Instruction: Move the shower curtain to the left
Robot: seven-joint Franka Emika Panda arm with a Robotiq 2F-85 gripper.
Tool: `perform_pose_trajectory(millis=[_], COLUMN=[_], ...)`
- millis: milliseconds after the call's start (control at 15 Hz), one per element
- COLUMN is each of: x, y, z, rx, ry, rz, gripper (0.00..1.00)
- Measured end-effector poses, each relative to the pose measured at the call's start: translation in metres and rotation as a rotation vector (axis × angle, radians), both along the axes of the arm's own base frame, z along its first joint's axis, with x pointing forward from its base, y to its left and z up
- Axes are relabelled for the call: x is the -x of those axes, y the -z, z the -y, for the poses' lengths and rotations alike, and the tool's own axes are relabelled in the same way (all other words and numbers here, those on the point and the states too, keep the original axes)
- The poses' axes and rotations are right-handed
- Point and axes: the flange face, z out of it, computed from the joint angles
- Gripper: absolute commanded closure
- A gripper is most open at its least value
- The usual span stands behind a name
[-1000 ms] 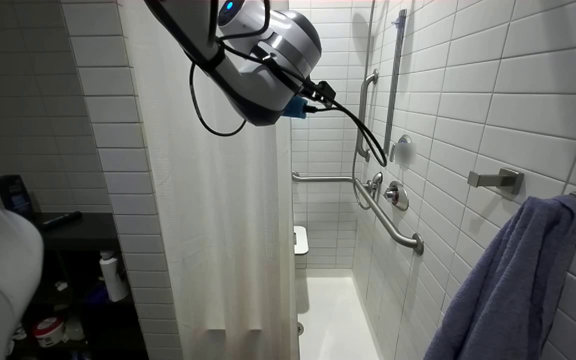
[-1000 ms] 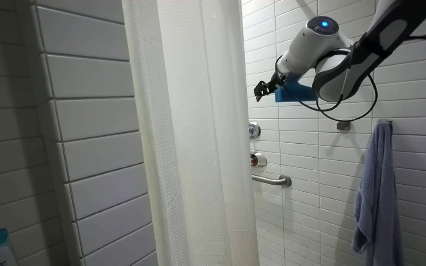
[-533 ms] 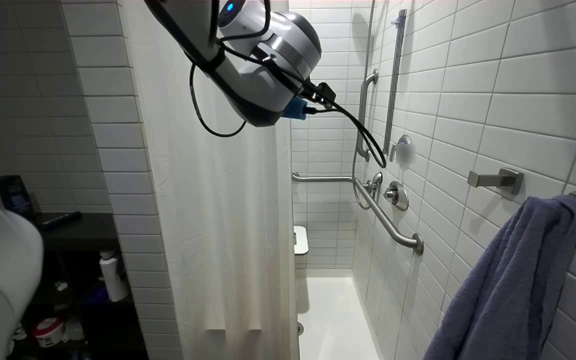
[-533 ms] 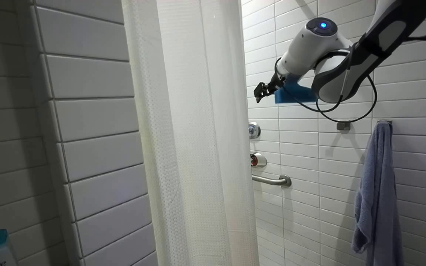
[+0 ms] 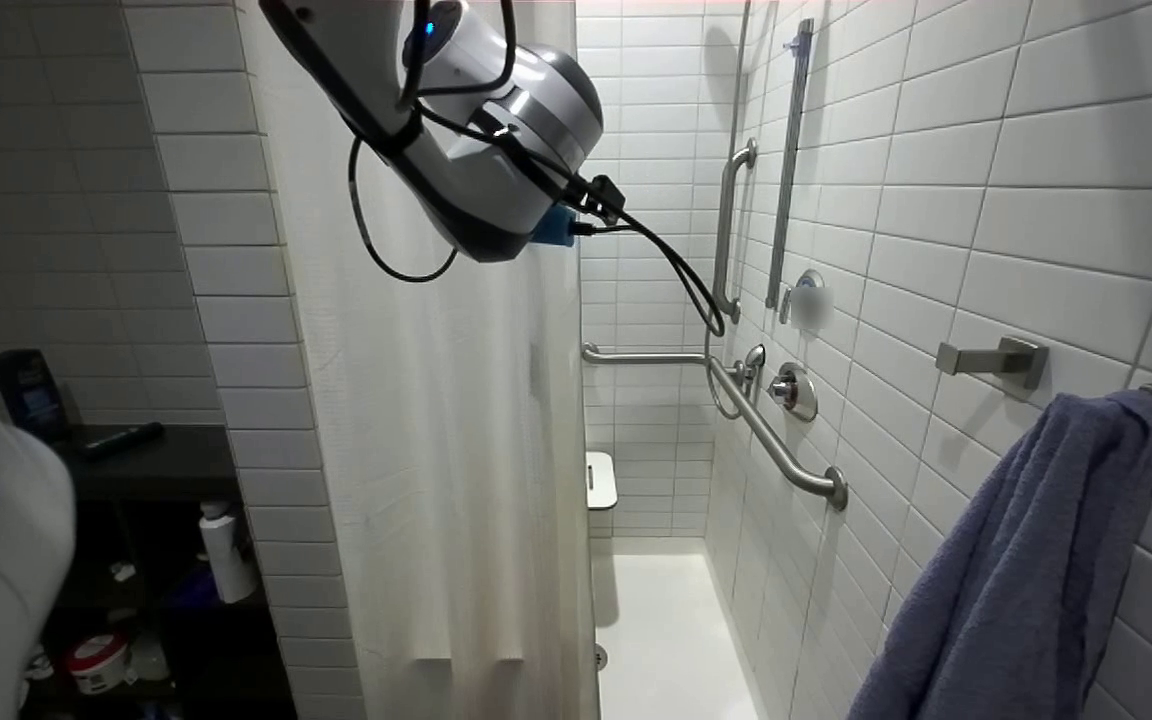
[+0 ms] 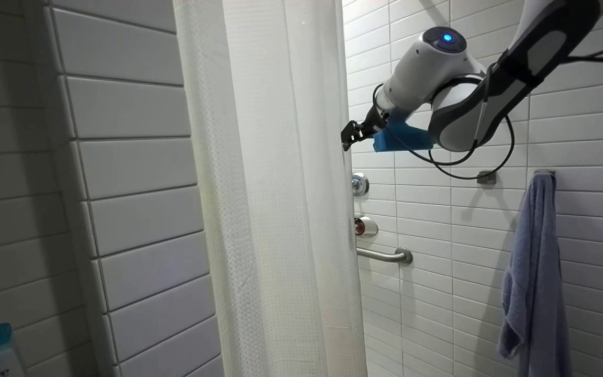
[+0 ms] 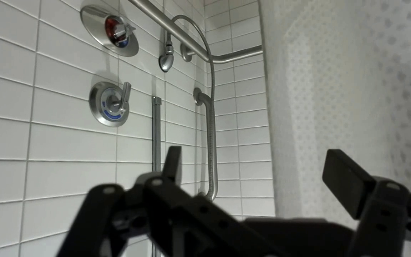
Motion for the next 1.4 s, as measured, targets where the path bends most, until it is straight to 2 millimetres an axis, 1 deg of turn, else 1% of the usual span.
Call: perform_pose_trajectory(millis=[133, 400, 600, 733, 933, 1000, 1067, 1200, 1267, 1400], x=[0.0, 0.0, -0.001, -0.006, -0.022, -0.027, -0.033, -0.043, -0.047, -0.053], y=[-0.001, -0.002, 0.0, 0.004, 0.004, 0.004, 0.004, 0.006, 0.008, 0.01], z=[-0.003, -0.001, 0.001, 0.005, 0.013, 0.015, 0.017, 0.019, 0.019, 0.018], rx=[0.013, 0.024, 0.019, 0.011, 0.007, 0.008, 0.009, 0.013, 0.015, 0.012], ry=[-0.018, -0.02, -0.015, -0.009, -0.006, -0.011, -0.018, -0.043, -0.057, -0.081], rz=[0.002, 0.005, 0.0, -0.007, -0.009, -0.007, -0.004, -0.001, 0.001, 0.006], gripper=[0.0, 0.0, 0.0, 0.0, 0.0, 0.25, 0.26, 0.39, 0.48, 0.64])
